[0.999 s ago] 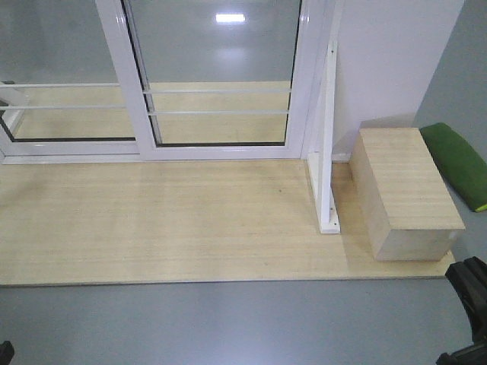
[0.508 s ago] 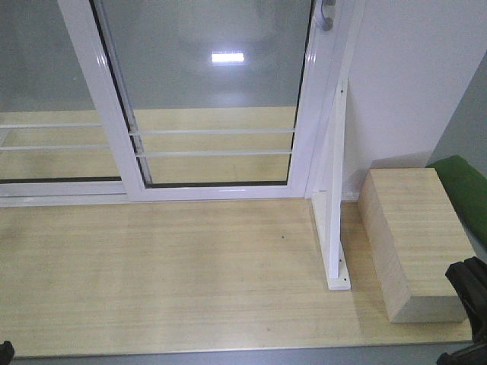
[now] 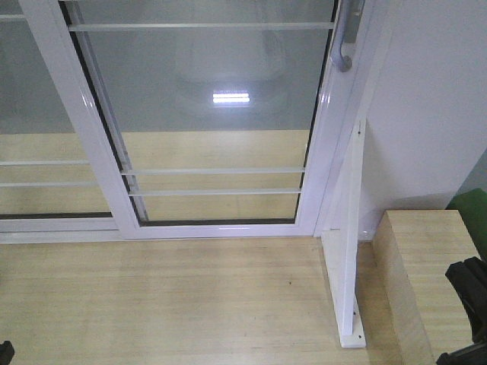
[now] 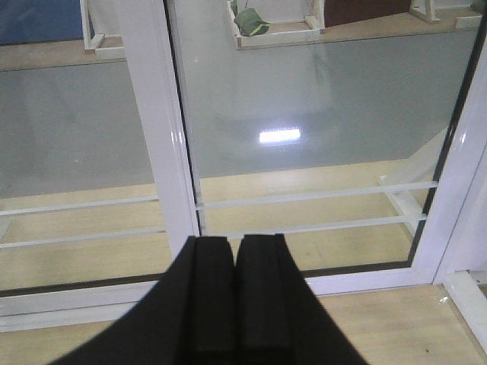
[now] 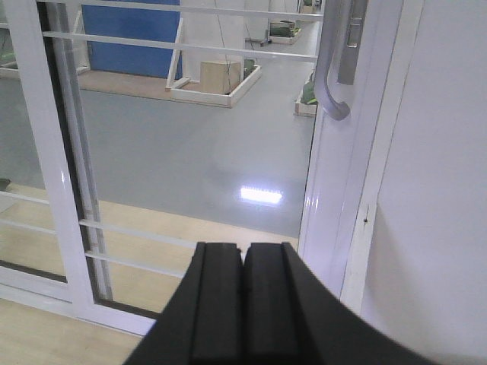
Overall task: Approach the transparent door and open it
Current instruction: 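Approach the door and stop in front of the silver handle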
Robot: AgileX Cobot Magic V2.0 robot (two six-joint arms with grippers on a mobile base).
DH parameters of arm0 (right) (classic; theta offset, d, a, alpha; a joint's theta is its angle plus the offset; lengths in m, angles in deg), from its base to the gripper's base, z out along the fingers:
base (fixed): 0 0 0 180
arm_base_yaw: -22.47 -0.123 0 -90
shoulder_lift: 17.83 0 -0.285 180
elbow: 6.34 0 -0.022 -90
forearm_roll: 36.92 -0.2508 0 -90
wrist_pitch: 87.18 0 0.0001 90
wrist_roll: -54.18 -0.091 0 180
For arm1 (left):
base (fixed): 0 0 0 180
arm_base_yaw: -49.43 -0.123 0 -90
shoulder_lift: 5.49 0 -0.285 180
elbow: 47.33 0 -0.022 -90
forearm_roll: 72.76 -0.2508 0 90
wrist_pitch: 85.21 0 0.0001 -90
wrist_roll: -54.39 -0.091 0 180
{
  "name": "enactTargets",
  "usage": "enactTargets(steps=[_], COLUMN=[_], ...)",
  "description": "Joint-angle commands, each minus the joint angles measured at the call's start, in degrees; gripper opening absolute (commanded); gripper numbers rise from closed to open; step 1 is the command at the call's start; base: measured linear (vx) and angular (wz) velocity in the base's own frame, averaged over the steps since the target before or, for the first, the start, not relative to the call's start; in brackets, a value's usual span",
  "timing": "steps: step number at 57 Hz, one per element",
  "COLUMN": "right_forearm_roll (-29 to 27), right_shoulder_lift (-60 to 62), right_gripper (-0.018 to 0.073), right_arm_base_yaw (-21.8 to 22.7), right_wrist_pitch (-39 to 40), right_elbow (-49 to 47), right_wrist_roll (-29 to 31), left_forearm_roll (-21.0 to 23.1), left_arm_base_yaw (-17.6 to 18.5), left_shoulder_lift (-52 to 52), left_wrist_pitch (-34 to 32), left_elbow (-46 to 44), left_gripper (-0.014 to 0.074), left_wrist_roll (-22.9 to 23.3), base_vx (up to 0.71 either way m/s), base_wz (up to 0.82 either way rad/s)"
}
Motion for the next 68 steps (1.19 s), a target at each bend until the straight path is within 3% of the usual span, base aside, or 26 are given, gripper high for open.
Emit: enactTargets(steps=[1,68], right_forearm_roll=[0.2,0.2], right_shoulder_lift=[0.2,-0.9], right_gripper=[-0.0002,-0.0002], right_arm_base_yaw=[0.2,0.2], right_wrist_pitch=[4.9,4.5], right_elbow=[0.3,0.2], right_wrist_roll=[0.4,0.4], left_forearm_roll=[0.6,0.6], left_arm_base_yaw=[0.3,0.1], left_shoulder_lift=[0.3,0.1], left_wrist_pitch=[-4.3,-4.4], left_elbow=[0.4,0.4], left_gripper=[-0.0006,-0.0006], left_wrist_roll=[0.1,0.1], base_vx=[0.32,0.16], base_wz=[0.04,0.0])
